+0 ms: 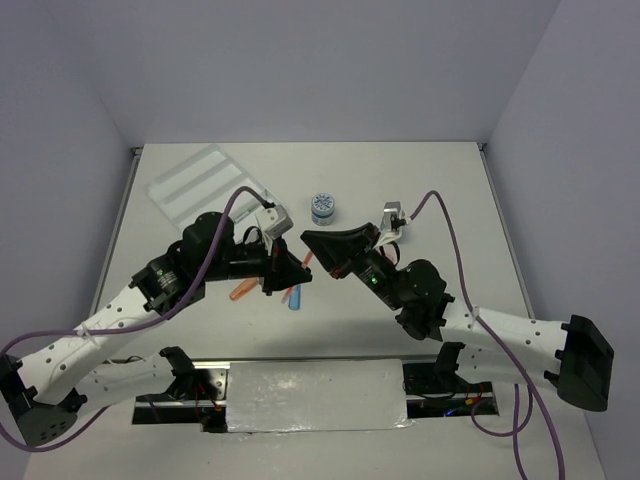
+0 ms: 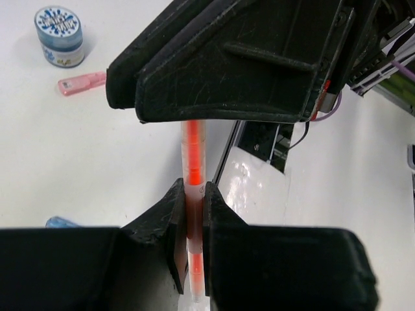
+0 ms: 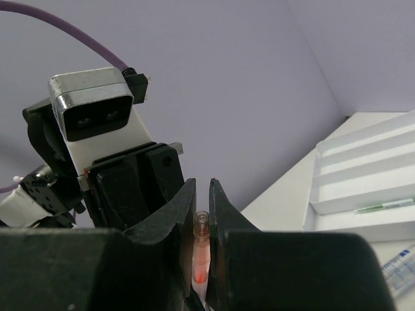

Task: Sort the stationery into containers
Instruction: Close the pen cap on the pen.

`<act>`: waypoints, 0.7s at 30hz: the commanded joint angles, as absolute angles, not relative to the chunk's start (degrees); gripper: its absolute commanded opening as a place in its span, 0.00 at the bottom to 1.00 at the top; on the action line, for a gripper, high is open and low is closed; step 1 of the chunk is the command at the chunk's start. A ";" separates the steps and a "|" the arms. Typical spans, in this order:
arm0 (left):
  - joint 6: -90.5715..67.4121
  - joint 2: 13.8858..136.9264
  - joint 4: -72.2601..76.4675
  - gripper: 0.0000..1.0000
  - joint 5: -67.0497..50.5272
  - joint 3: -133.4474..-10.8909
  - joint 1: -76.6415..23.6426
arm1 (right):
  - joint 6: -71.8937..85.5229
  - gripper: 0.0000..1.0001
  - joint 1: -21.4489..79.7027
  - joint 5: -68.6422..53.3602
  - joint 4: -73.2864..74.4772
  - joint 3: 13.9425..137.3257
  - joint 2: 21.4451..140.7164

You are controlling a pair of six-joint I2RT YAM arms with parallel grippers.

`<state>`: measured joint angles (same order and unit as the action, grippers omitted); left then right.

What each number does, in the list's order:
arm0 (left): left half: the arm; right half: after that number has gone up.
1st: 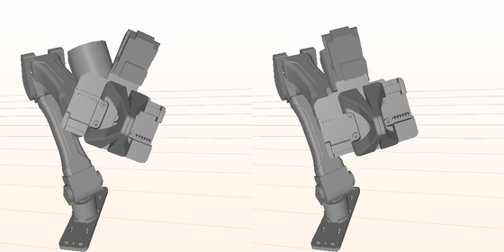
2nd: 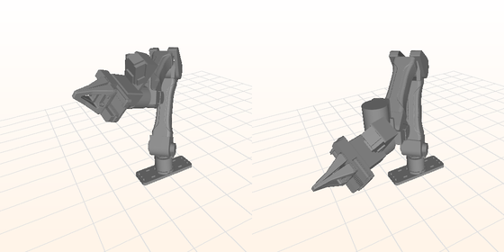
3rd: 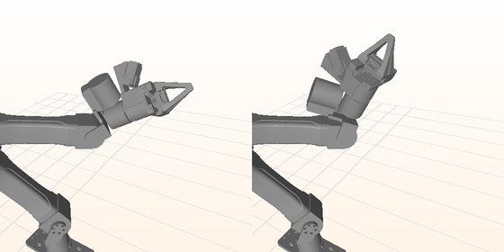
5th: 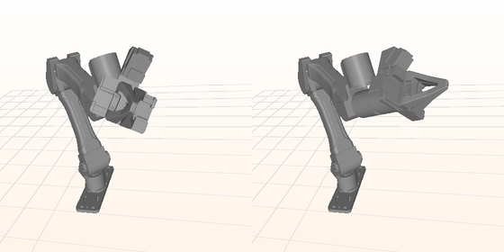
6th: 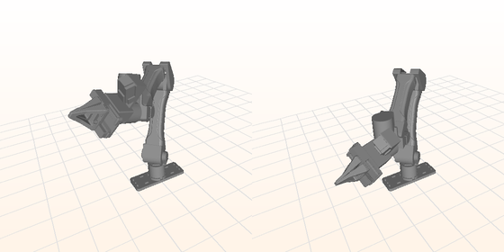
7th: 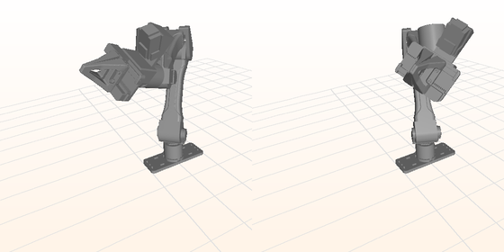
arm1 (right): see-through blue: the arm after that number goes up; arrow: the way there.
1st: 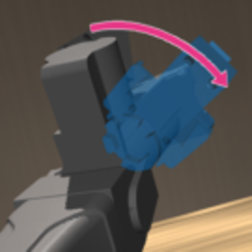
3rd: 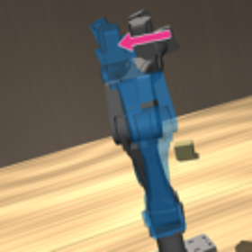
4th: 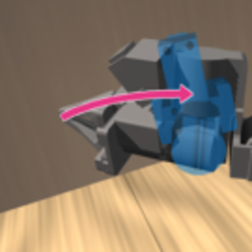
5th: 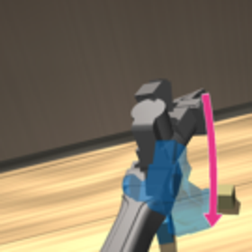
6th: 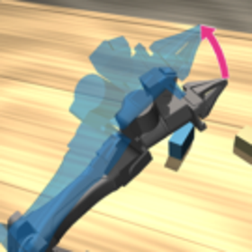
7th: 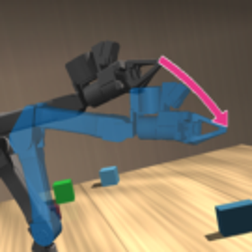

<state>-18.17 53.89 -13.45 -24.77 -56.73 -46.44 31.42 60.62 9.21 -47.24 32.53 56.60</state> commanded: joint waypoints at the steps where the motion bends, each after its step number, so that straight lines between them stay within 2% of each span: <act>1: -14.60 52.91 4.05 0.00 -27.86 -66.70 -46.23 | 31.82 0.00 64.51 1.76 -33.84 27.25 63.18; 13: -13.01 54.67 0.79 0.00 -35.15 -76.37 -41.57 | 34.19 0.00 69.17 2.02 -38.93 26.19 72.77; 21: -11.87 59.14 -2.89 0.00 -38.84 -82.52 -40.25 | 33.40 0.00 70.31 0.26 -37.00 30.41 78.92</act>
<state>-13.39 57.89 -36.95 -31.16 -72.34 -39.88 36.12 64.53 14.61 -65.78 34.06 68.88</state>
